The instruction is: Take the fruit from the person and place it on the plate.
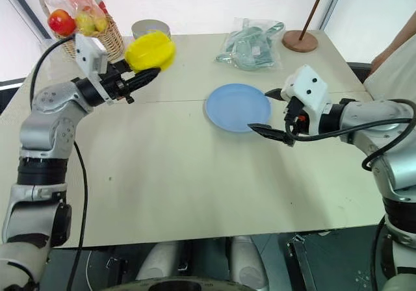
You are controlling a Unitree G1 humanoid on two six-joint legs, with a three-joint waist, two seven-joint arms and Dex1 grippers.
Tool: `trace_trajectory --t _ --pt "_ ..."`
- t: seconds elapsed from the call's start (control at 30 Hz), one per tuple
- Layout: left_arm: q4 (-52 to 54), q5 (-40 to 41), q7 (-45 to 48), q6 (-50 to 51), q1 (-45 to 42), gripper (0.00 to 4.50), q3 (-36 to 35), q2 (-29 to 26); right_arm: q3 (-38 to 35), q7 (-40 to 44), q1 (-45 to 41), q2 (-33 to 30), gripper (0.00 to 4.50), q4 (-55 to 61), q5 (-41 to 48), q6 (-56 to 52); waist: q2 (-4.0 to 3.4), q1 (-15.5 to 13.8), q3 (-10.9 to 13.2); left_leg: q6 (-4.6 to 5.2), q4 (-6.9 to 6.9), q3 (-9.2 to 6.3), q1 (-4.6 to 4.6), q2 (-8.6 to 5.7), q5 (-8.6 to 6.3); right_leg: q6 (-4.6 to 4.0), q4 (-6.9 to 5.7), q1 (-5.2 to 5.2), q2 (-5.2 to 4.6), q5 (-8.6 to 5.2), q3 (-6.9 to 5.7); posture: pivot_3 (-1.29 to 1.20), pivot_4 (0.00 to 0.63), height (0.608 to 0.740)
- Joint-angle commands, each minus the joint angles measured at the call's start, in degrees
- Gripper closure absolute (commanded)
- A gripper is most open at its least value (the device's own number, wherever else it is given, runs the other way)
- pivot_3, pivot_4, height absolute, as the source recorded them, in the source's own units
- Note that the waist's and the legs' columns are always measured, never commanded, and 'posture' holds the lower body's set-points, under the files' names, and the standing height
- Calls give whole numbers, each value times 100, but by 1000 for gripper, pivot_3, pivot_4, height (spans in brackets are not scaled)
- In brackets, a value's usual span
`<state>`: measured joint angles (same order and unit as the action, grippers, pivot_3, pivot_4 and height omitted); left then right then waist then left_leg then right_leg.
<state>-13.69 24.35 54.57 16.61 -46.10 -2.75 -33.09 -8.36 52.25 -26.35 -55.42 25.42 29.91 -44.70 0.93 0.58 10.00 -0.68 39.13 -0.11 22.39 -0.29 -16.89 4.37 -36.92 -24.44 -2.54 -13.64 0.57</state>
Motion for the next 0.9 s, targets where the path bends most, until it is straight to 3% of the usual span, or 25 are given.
trace_trajectory --t 0.03,0.27,0.4,0.53,0.8,0.87,0.9 --pt "-1075 -180 933 -280 -752 2894 268 8 -362 20 -161 -100 0 171 239 7 0 3 0 0 0 1 1 0 0 2 1 0 1 1 0 0 150 740" --pt "-4181 -1102 2165 -1065 -2292 2894 948 821 -310 -260 -181 9 0 355 289 -51 11 -4 7 18 0 4 9 -2 -10 10 8 -4 0 -2 0 0 150 740" --pt "-5453 -1742 1804 -1638 -2940 2894 1121 1399 -230 -515 -96 120 0 567 304 -141 22 -5 14 32 0 3 25 -4 -18 14 26 -9 -2 -2 -2 0 150 740" --pt "-5942 -2208 1578 -1945 -3243 2894 1195 1837 -285 -771 18 189 0 742 336 -278 21 -2 14 48 0 3 50 -4 -27 18 41 -24 -5 -1 -2 0 150 740" --pt "-6158 -2888 1403 -2358 -3188 2894 1336 2152 -339 -1115 137 256 0 881 327 -366 21 -19 14 52 1 1 97 -4 -30 19 38 -75 -7 1 -3 0 150 740" --pt "-6170 -2999 1347 -2429 -3139 1866 1328 2190 -330 -1125 161 227 0 865 309 -338 21 -25 14 52 2 1 97 -5 -30 20 37 -75 -9 1 -3 0 150 740" --pt "-6169 -3022 1298 -2455 -3111 1623 1294 2218 -321 -1127 172 215 0 851 293 -317 21 -26 14 52 3 1 98 -6 -30 21 37 -74 -9 2 -3 0 150 740"
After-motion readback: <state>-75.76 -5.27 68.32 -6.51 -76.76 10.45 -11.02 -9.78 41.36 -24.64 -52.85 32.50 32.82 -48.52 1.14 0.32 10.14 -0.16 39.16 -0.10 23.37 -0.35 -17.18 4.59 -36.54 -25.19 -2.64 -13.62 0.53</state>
